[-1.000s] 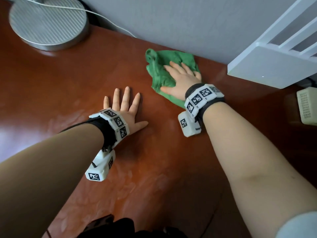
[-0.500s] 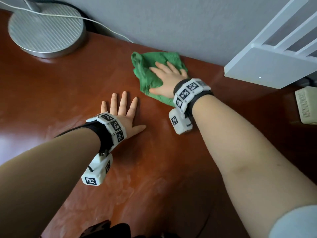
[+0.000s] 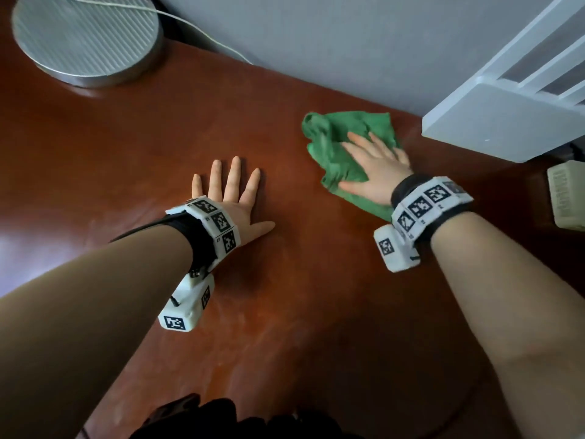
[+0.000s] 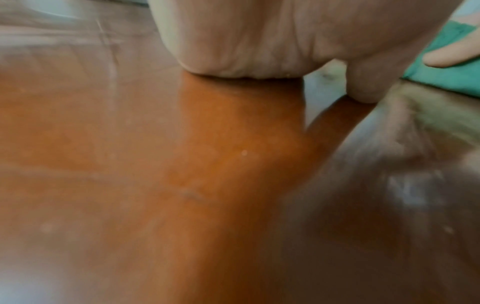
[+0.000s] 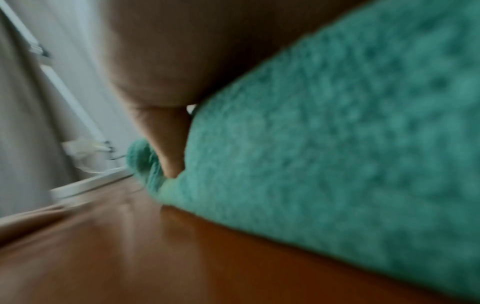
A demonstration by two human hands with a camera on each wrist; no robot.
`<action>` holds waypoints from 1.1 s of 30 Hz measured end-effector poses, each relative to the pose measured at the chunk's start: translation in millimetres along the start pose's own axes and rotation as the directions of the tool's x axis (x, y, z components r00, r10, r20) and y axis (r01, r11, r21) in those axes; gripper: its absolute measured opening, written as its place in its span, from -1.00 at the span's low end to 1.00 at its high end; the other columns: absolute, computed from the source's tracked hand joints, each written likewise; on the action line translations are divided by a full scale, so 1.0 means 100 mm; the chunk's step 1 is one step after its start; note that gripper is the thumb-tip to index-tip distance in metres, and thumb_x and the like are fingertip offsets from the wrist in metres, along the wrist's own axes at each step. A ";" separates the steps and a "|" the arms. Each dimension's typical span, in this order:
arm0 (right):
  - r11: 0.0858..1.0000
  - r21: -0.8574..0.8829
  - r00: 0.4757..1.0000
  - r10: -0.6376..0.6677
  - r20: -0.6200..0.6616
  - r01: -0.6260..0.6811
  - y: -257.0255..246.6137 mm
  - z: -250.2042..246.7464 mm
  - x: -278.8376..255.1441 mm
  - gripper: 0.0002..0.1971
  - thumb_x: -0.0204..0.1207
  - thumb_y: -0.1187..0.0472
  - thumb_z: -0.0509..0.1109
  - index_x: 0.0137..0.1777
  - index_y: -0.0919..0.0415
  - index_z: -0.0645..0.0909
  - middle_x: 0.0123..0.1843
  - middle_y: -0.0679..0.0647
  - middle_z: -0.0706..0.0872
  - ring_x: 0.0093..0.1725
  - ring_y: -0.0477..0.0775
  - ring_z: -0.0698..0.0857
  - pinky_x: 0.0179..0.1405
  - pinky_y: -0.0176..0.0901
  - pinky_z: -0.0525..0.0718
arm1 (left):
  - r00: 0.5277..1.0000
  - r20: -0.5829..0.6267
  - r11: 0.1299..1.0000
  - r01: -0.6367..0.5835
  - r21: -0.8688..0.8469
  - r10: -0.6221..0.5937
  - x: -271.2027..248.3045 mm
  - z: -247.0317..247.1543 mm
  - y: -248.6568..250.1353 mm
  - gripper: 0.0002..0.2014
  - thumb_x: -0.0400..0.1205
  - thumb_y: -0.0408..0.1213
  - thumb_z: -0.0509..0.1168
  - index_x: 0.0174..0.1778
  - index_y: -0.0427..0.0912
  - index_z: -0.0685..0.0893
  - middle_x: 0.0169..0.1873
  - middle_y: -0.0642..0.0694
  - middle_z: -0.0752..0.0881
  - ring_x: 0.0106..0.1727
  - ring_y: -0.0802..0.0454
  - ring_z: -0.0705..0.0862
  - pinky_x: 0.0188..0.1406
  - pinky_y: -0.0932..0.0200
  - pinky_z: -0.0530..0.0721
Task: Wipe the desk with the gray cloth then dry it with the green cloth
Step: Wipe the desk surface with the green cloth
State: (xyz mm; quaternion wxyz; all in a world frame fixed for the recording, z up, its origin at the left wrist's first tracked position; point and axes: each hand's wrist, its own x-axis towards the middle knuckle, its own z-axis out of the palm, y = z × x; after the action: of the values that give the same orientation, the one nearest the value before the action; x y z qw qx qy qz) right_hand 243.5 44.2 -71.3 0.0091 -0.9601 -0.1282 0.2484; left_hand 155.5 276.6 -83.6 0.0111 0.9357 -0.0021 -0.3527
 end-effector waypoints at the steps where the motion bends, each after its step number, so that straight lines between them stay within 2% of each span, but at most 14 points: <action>1: 0.993 0.048 0.994 0.109 -0.008 -0.108 0.12 -0.06 0.04 -0.25 0.53 -0.24 0.20 0.64 -0.15 -0.06 0.68 -0.22 -0.13 0.68 -0.01 -0.17 0.61 0.17 -0.11 | 1.000 0.000 1.000 -0.001 0.001 0.001 0.00 0.00 0.00 -0.11 0.56 0.38 -0.06 0.58 0.09 -0.45 0.57 -0.09 -0.49 0.59 -0.23 -0.44 0.55 -0.30 -0.28; 3: 0.960 0.127 0.967 0.256 -0.021 -0.251 0.22 -0.15 0.14 -0.25 0.53 -0.25 0.18 0.64 -0.15 -0.08 0.69 -0.19 -0.13 0.68 0.04 -0.16 0.62 0.22 -0.10 | 1.000 0.000 1.000 0.002 0.001 -0.002 0.01 0.00 -0.01 -0.11 0.56 0.38 -0.06 0.58 0.09 -0.45 0.57 -0.09 -0.50 0.59 -0.23 -0.45 0.55 -0.30 -0.27; 5: 0.963 0.116 0.968 0.249 -0.023 -0.244 0.10 -0.12 0.14 -0.25 0.53 -0.26 0.17 0.64 -0.15 -0.09 0.69 -0.16 -0.15 0.68 0.08 -0.19 0.61 0.26 -0.13 | 1.000 0.005 1.000 0.002 0.000 -0.002 0.01 0.00 -0.01 -0.11 0.56 0.38 -0.05 0.58 0.08 -0.45 0.57 -0.09 -0.50 0.59 -0.23 -0.45 0.54 -0.31 -0.28; 10: 0.992 -0.019 0.991 -0.127 -0.050 0.126 -0.45 0.31 -0.39 -0.20 0.48 -0.28 0.22 0.63 -0.19 -0.08 0.69 -0.20 -0.19 0.67 0.03 -0.25 0.60 0.17 -0.23 | 1.000 -0.009 1.000 0.003 -0.006 -0.003 0.02 0.01 0.00 -0.11 0.57 0.36 -0.01 0.59 0.08 -0.42 0.57 -0.09 -0.48 0.59 -0.24 -0.43 0.54 -0.32 -0.27; 12: 0.987 -0.016 0.987 -0.157 -0.031 0.157 -0.41 0.36 -0.50 -0.22 0.48 -0.27 0.23 0.62 -0.22 -0.08 0.68 -0.23 -0.19 0.67 -0.02 -0.26 0.60 0.13 -0.26 | 1.000 -0.012 1.000 -0.001 -0.008 0.001 0.01 0.01 -0.01 -0.11 0.56 0.36 -0.01 0.59 0.09 -0.42 0.58 -0.09 -0.48 0.60 -0.23 -0.43 0.54 -0.31 -0.27; 15: 0.996 0.080 0.999 0.045 -0.026 -0.043 -0.12 0.26 -0.38 -0.23 0.51 -0.26 0.21 0.63 -0.19 -0.08 0.69 -0.21 -0.17 0.67 -0.01 -0.22 0.61 0.14 -0.21 | 1.000 -0.004 1.000 0.000 -0.005 0.000 0.00 0.00 -0.01 -0.11 0.56 0.38 -0.04 0.58 0.09 -0.43 0.57 -0.09 -0.49 0.60 -0.22 -0.43 0.55 -0.30 -0.27; 17: 0.952 0.183 0.965 0.257 -0.042 -0.246 -0.01 0.19 -0.27 -0.23 0.52 -0.27 0.17 0.64 -0.15 -0.09 0.69 -0.19 -0.18 0.68 0.02 -0.22 0.61 0.20 -0.18 | 1.000 0.004 1.000 0.002 -0.003 -0.002 0.00 -0.01 -0.01 -0.11 0.56 0.38 -0.05 0.58 0.09 -0.45 0.57 -0.09 -0.50 0.59 -0.22 -0.44 0.55 -0.29 -0.28; 19: 0.930 0.193 0.946 0.323 -0.022 -0.313 -0.07 0.21 -0.30 -0.22 0.52 -0.29 0.15 0.64 -0.12 -0.11 0.69 -0.16 -0.21 0.67 0.07 -0.24 0.60 0.25 -0.19 | 1.000 0.002 1.000 -0.001 -0.002 0.001 -0.01 0.00 0.00 -0.12 0.56 0.38 -0.05 0.58 0.09 -0.44 0.57 -0.09 -0.49 0.60 -0.22 -0.43 0.56 -0.29 -0.27; 23: 0.999 0.030 0.999 -0.031 0.033 0.030 -0.35 0.44 -0.79 -0.19 0.49 -0.30 0.18 0.63 -0.18 -0.16 0.68 -0.17 -0.29 0.66 0.06 -0.34 0.59 0.19 -0.30 | 1.000 -0.030 1.000 0.001 -0.003 -0.001 -0.02 0.00 0.01 -0.12 0.56 0.38 -0.03 0.60 0.09 -0.39 0.59 -0.09 -0.45 0.61 -0.22 -0.40 0.56 -0.30 -0.24; 25: 0.997 0.018 0.994 -0.076 0.079 0.075 -0.28 0.48 -0.91 -0.20 0.50 -0.28 0.20 0.62 -0.23 -0.17 0.67 -0.20 -0.30 0.65 0.02 -0.35 0.60 0.16 -0.32 | 0.999 -0.032 1.000 0.001 -0.005 -0.001 -0.03 -0.01 0.01 -0.12 0.56 0.37 -0.02 0.60 0.09 -0.39 0.59 -0.09 -0.45 0.61 -0.22 -0.40 0.56 -0.30 -0.25; 28: 0.983 0.073 0.983 0.160 0.085 -0.167 0.01 0.35 -0.75 -0.20 0.52 -0.27 0.19 0.63 -0.19 -0.17 0.68 -0.18 -0.27 0.67 0.03 -0.28 0.61 0.17 -0.22 | 1.000 -0.031 1.000 -0.002 -0.012 0.001 -0.05 -0.01 0.01 -0.12 0.57 0.37 -0.04 0.60 0.09 -0.39 0.58 -0.09 -0.46 0.61 -0.21 -0.41 0.56 -0.28 -0.27; 30: 0.901 0.206 0.923 0.381 0.049 -0.382 0.16 0.26 -0.60 -0.21 0.53 -0.27 0.17 0.64 -0.15 -0.16 0.69 -0.15 -0.24 0.67 0.06 -0.24 0.62 0.22 -0.18 | 0.999 -0.032 1.000 -0.004 -0.019 0.003 -0.05 0.00 0.01 -0.13 0.57 0.37 -0.04 0.60 0.09 -0.41 0.58 -0.08 -0.47 0.60 -0.20 -0.43 0.56 -0.28 -0.29; 32: 0.858 0.243 0.888 0.457 0.046 -0.453 0.13 0.26 -0.56 -0.20 0.53 -0.28 0.15 0.65 -0.11 -0.17 0.69 -0.11 -0.24 0.67 0.11 -0.25 0.62 0.27 -0.18 | 0.999 -0.040 1.000 -0.006 -0.028 0.004 -0.04 0.02 0.00 -0.12 0.56 0.37 -0.04 0.59 0.10 -0.41 0.58 -0.07 -0.48 0.60 -0.20 -0.44 0.56 -0.28 -0.31; 33: 0.877 0.212 0.901 0.431 0.053 -0.432 0.04 0.29 -0.60 -0.19 0.53 -0.29 0.14 0.65 -0.09 -0.18 0.69 -0.10 -0.26 0.67 0.13 -0.27 0.61 0.28 -0.21 | 0.999 -0.045 0.999 -0.009 -0.033 0.007 -0.04 0.02 0.00 -0.12 0.56 0.37 -0.03 0.59 0.10 -0.41 0.58 -0.07 -0.48 0.60 -0.19 -0.44 0.55 -0.28 -0.32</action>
State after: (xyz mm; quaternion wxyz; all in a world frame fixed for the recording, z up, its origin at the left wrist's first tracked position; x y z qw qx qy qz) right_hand 180.3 24.1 -68.6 0.0586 -0.9571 0.1167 0.2588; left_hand 150.8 276.5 -82.7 0.0279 0.9430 0.0002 -0.3316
